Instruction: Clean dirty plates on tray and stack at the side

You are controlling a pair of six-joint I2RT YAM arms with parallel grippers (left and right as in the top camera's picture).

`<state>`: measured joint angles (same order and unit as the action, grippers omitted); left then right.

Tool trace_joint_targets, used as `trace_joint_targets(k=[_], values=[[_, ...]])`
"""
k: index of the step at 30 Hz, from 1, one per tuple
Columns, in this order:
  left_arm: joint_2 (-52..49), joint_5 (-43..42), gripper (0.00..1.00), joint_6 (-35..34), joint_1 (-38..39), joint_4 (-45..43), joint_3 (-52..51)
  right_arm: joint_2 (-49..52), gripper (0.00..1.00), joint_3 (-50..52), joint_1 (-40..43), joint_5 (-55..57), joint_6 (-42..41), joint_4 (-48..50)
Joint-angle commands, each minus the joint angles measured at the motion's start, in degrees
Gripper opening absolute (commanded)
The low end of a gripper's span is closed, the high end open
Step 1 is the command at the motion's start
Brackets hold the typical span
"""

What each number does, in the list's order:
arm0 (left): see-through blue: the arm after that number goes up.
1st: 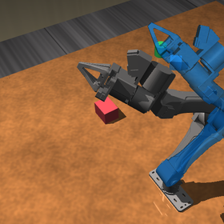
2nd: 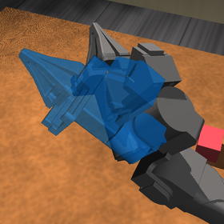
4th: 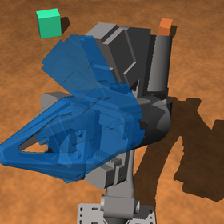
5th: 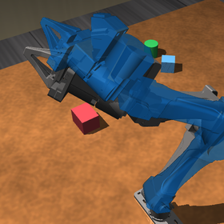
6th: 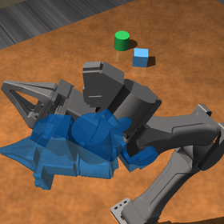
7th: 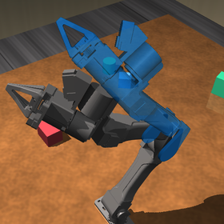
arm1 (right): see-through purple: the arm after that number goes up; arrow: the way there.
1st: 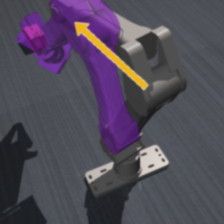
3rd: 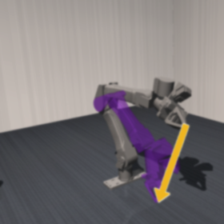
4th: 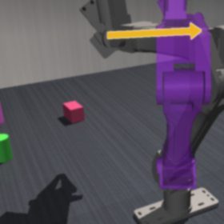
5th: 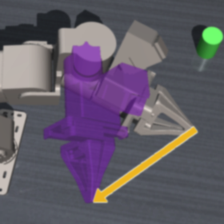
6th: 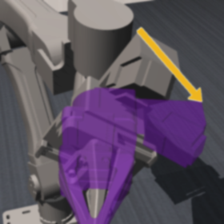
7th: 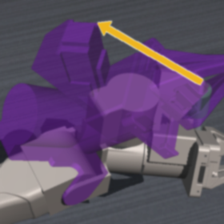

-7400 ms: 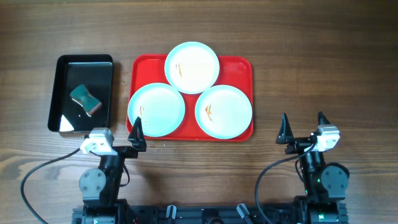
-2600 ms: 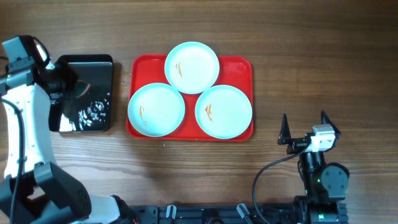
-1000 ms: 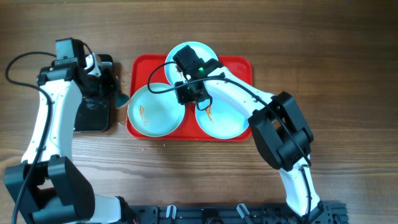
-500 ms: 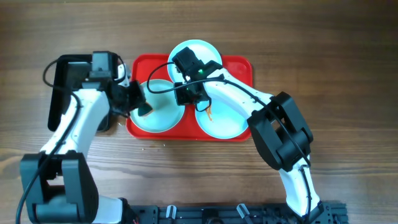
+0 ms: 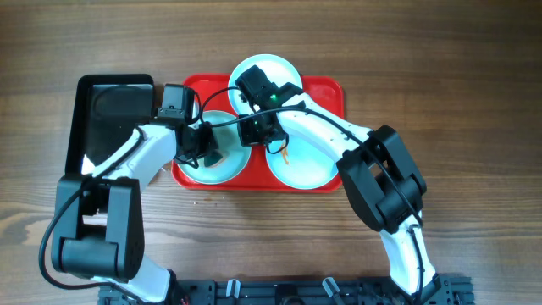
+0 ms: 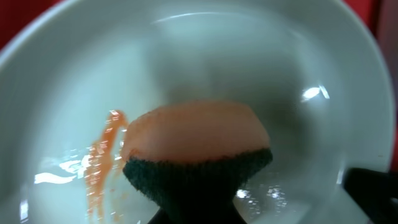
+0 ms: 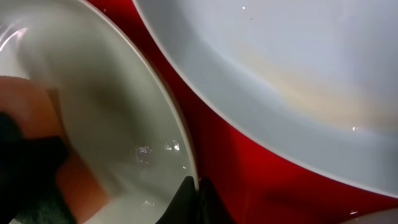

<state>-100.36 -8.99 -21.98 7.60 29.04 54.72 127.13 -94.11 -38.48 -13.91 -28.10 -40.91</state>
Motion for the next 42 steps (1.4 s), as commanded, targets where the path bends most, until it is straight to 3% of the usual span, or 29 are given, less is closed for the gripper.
trace_joint_targets(k=[1, 3, 8, 10, 13, 17, 19, 31, 36, 39, 41, 42], values=[[-2.6, 7.2, 0.04, -0.5, 0.2, 2.1, -0.5, 1.0, 0.04, 1.2, -0.6, -1.2, -0.4, -0.3], [-3.0, 9.7, 0.04, 0.7, 0.2, 3.1, -0.5, 1.0, 0.04, 1.2, -0.6, -1.2, -0.4, -0.4], [-2.5, 26.4, 0.04, 0.7, 0.1, 3.5, -0.4, 1.0, 0.04, 1.2, -0.6, -1.2, -0.3, -1.0], [-2.2, 28.1, 0.04, 0.7, 0.1, 3.2, 0.0, 1.0, 0.04, 1.2, -0.6, -1.2, -0.1, -1.2], [-0.4, 20.8, 0.04, 0.8, 0.1, 3.1, 2.7, 1.0, 0.04, 1.2, -0.6, -1.2, -0.1, -1.5], [4.3, 0.4, 0.04, 0.7, 0.2, -0.7, 4.7, 1.0, 0.04, 1.2, -0.6, -1.2, 0.1, -1.8], [4.5, -5.6, 0.04, 0.7, 0.4, -1.9, 4.5, 1.0, 0.04, 1.2, -0.6, -1.2, 0.0, -1.8], [-7.5, -5.1, 0.04, -1.0, 1.5, -2.2, 2.3, 1.0, 0.04, 1.2, -0.6, -2.7, 0.0, -2.5], [-8.0, 7.2, 0.04, -2.7, -4.0, 5.3, 2.3, 1.0, 0.04, 1.2, -0.6, -2.7, 0.0, -2.8], [-8.0, 5.1, 0.15, -4.0, -7.8, 8.1, 2.3, 1.0, 0.04, 1.2, -0.6, -2.7, 0.0, -3.1], [-8.0, 1.8, 0.04, -4.0, -9.9, 9.3, 2.3, 1.0, 0.04, 1.2, -0.6, -2.7, 0.0, -3.2], [-8.0, -1.0, 0.04, -4.0, -10.9, 9.5, 2.3, 1.0, 0.04, 1.2, -0.6, -2.7, 0.0, -3.3]])
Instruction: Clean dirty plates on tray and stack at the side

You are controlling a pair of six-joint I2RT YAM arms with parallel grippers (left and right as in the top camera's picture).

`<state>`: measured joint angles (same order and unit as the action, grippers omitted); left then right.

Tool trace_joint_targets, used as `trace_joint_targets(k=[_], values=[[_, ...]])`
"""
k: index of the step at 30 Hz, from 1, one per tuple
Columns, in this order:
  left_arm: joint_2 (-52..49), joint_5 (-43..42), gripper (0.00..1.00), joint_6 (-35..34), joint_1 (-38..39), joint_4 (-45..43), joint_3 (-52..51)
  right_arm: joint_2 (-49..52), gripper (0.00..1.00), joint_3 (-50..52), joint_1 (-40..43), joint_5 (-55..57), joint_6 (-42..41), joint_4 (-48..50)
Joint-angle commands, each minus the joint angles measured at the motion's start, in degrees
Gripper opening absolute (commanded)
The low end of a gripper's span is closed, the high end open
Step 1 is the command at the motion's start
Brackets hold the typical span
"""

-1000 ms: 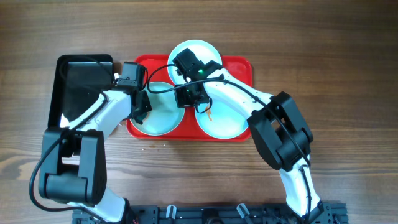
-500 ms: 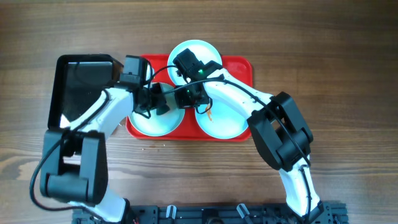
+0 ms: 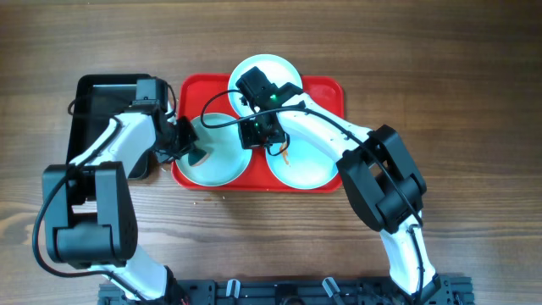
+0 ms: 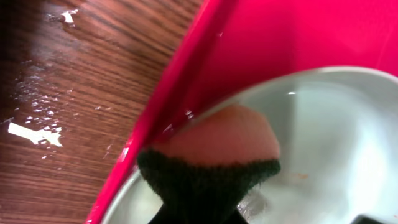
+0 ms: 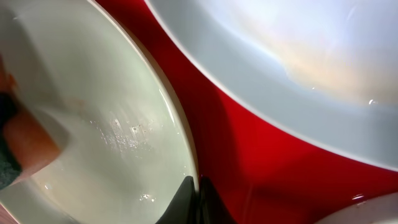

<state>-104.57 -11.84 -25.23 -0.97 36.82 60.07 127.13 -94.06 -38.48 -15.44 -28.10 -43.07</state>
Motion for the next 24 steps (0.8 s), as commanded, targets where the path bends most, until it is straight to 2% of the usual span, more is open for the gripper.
trace_joint_targets(k=[1, 5, 7, 11, 14, 21, 24], values=[[-3.7, -0.4, 0.04, -0.5, -2.4, 1.7, -2.7, 1.0, 0.05, 1.1, -0.6, -1.2, 0.0, -1.2], [-0.6, -14.2, 0.04, 2.7, -1.9, 1.3, 0.1, 1.0, 0.04, 1.1, -0.6, -1.2, 0.0, -1.2], [2.3, -17.7, 0.04, 2.4, -0.4, -0.6, 0.2, 1.0, 0.04, 1.1, -0.6, -1.2, 0.0, -1.1], [0.5, -17.7, 0.04, -1.4, 5.0, 0.2, 0.2, 1.0, 0.04, 1.1, -0.6, -1.2, -0.4, -1.1], [-2.1, -11.0, 0.04, -4.2, 7.3, -2.1, 0.2, 1.0, 0.04, 1.1, -0.6, -1.4, -0.4, -1.5], [-6.9, -11.3, 0.04, -4.5, 3.1, -3.7, 0.2, 1.0, 0.04, 1.1, -0.6, -1.4, -0.4, -2.8], [-7.6, -11.5, 0.04, -4.5, 0.1, 1.0, 0.2, 1.0, 0.04, 1.1, -0.6, -1.4, -0.4, -3.1]])
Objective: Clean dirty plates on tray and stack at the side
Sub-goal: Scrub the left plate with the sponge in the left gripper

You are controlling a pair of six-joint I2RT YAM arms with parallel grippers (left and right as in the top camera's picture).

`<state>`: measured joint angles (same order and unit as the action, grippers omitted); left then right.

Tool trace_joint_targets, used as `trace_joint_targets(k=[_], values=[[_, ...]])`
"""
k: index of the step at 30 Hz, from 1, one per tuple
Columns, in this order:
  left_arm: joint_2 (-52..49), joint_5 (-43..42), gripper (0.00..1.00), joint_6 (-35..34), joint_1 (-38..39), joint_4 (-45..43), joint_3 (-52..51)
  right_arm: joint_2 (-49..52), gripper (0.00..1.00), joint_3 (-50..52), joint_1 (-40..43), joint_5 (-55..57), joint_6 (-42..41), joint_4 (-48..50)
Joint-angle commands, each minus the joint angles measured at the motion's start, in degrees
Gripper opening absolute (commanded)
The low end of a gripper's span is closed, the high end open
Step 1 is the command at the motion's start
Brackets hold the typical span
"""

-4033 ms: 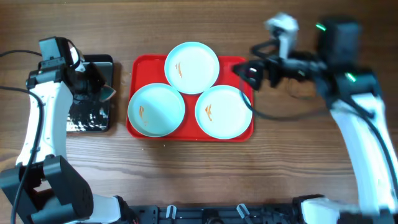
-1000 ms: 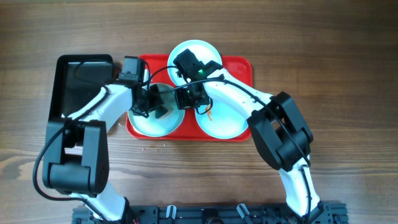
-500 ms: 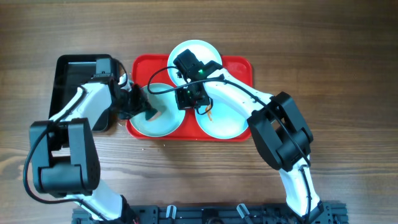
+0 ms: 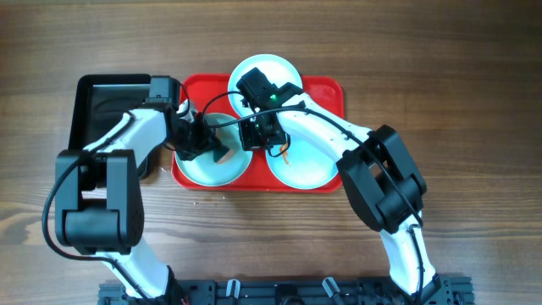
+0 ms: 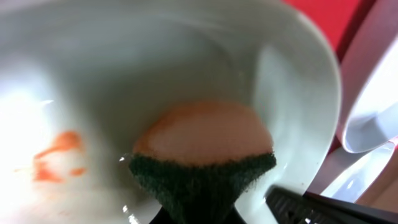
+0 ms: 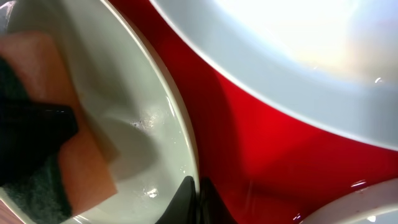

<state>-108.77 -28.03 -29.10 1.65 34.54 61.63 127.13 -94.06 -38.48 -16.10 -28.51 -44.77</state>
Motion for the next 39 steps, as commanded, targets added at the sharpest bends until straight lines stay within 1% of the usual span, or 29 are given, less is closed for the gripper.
trace_joint_targets(k=[1, 5, 8, 10, 12, 15, 18, 19, 21, 23, 25, 27, 31, 32, 33, 34, 35, 38, 39], values=[[-3.4, 4.7, 0.04, -0.6, -3.9, 5.4, -1.4, 1.0, 0.04, 1.1, -0.6, -0.8, 0.0, -1.4], [-3.4, 4.7, 0.04, -0.6, -7.7, 11.1, -1.4, 1.0, 0.04, 1.1, -0.6, -1.0, -0.1, -1.4], [-3.4, 4.5, 0.04, -0.5, -8.3, 13.4, -1.4, 1.0, 0.04, 1.1, -0.6, -1.2, -0.1, -1.4], [-3.2, 0.2, 0.04, 0.4, -8.3, 14.4, -1.0, 1.0, 0.04, 1.1, -0.6, -1.2, -0.1, -1.4], [-1.7, -3.6, 0.04, 1.3, -8.3, 17.5, 0.6, 1.0, 0.04, 1.1, -0.6, -1.2, -0.1, -1.6], [4.3, -3.4, 0.04, 3.6, -8.3, 22.6, 4.3, 1.0, 0.04, 1.1, -0.6, -1.2, 0.0, -1.6], [11.7, -1.4, 0.04, 3.7, -8.3, 22.9, 4.7, 0.9, 0.04, 1.1, -0.6, -1.2, 0.0, -1.8], [13.7, -1.2, 0.04, 5.1, -8.3, 22.9, 4.7, 0.9, 0.04, 1.1, -0.6, -1.1, 0.1, -1.7], [15.5, -0.6, 0.04, 6.9, -8.2, 22.2, 4.7, 0.8, 0.04, 0.9, -0.6, -1.2, 0.7, -1.3], [14.8, -0.6, 0.04, 8.0, -7.7, 19.6, 4.2, 0.8, 0.04, -0.3, -0.6, -1.2, 1.4, -1.8], [13.0, -0.7, 0.04, 7.6, -5.8, 13.0, 2.1, 0.8, 0.04, -0.9, -0.6, -1.2, 1.4, -2.5], [11.0, -0.6, 0.04, 5.6, -3.4, 8.7, 1.2, 0.8, 0.04, -0.9, -0.6, -1.2, 1.4, -3.1], [5.3, -0.4, 0.04, 5.5, 1.1, 1.6, 1.2, 0.8, 0.04, -0.9, -0.6, -1.9, 1.4, -3.3], [4.2, 1.0, 0.04, 5.4, 1.6, 0.6, 1.2, 0.8, 0.04, -0.9, -0.6, -1.9, 1.4, -3.4], [3.1, 5.2, 0.04, 4.0, 2.0, 0.4, 1.2, 0.8, 0.04, -0.9, -0.6, -1.9, 1.5, -3.8], [3.0, 6.3, 0.30, 4.0, 2.1, 0.9, 1.2, 0.8, 0.04, -0.9, -0.6, -1.8, 1.6, -3.9], [3.0, 6.5, 0.40, 4.0, 2.0, 1.0, 1.2, 0.8, 0.04, -0.9, -0.6, -1.8, 1.6, -3.9], [3.3, 6.5, 0.55, 4.0, 1.8, 1.7, 1.5, 0.8, 0.04, -0.9, -0.6, -1.8, 1.6, -3.8], [3.7, 6.5, 0.57, 4.0, 1.8, 3.0, 2.0, 0.8, 0.04, -0.9, -0.6, -1.8, 1.8, -3.8]])
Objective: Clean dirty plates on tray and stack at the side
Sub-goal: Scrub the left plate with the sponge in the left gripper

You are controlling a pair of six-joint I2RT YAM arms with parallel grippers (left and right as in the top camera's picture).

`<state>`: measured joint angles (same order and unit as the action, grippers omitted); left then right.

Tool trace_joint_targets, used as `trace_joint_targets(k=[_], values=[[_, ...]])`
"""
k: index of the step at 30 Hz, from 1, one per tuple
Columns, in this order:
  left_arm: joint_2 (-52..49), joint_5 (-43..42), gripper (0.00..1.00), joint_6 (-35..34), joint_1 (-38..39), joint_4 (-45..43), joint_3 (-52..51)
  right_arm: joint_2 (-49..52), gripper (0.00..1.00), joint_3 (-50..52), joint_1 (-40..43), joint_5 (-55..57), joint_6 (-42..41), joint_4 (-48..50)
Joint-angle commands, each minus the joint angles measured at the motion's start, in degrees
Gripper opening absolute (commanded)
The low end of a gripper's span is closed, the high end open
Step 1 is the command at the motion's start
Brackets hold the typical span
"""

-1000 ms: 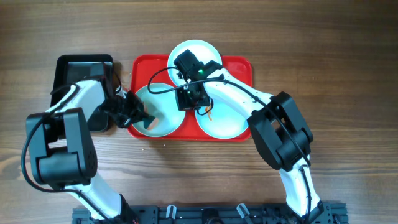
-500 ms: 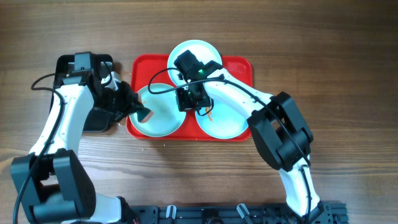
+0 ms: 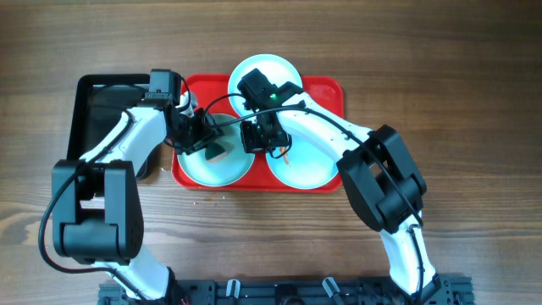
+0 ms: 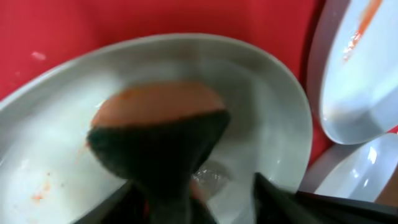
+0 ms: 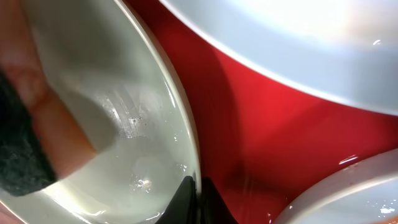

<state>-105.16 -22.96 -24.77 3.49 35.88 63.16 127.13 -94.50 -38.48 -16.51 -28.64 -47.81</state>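
Three white plates lie on the red tray [image 3: 326, 95]. In the left plate [image 3: 196, 169] my left gripper [image 3: 206, 144] is shut on an orange and dark green sponge [image 4: 155, 121], pressed against the plate's wet inside [image 4: 261, 118]. Faint orange specks [image 4: 42, 186] remain there. My right gripper [image 5: 194, 186] is shut on that plate's right rim [image 5: 186, 134], seen from above as the right gripper [image 3: 254, 135]. The right plate [image 3: 309, 169] carries an orange streak [image 3: 286, 155]. The far plate [image 3: 275, 68] looks pale.
A black bin [image 3: 110, 102] stands on the wooden table to the left of the tray. Small crumbs or drops [image 3: 203, 201] lie on the wood in front of the tray. Both arms cross over the tray's middle.
My left wrist has turned and shifted slightly toward the far side, with the sponge still in the left plate. The right gripper has kept its hold on the rim.
At first the sponge sat mid-plate beside a long orange streak, with the right gripper holding the rim. Then it was at the plate's left edge by the tray wall, then toward the right with smaller smears. Now only faint specks show.
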Motion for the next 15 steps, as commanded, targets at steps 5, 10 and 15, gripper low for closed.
trace_joint_targets(k=[5, 10, 15], values=[[3.6, 2.8, 0.50, -0.1, 0.0, 3.6, 1.9, 0.8, 0.04, -0.4, -0.6, -1.4, 2.1, -0.7], [3.6, 7.0, 0.33, -0.1, 0.1, 4.2, 1.9, 0.8, 0.04, -0.4, -0.6, -1.4, 2.2, -0.7], [2.7, 8.9, 0.33, -0.1, 1.1, 5.3, 1.7, 0.8, 0.04, -0.4, -0.6, -1.4, 2.1, -0.7]])
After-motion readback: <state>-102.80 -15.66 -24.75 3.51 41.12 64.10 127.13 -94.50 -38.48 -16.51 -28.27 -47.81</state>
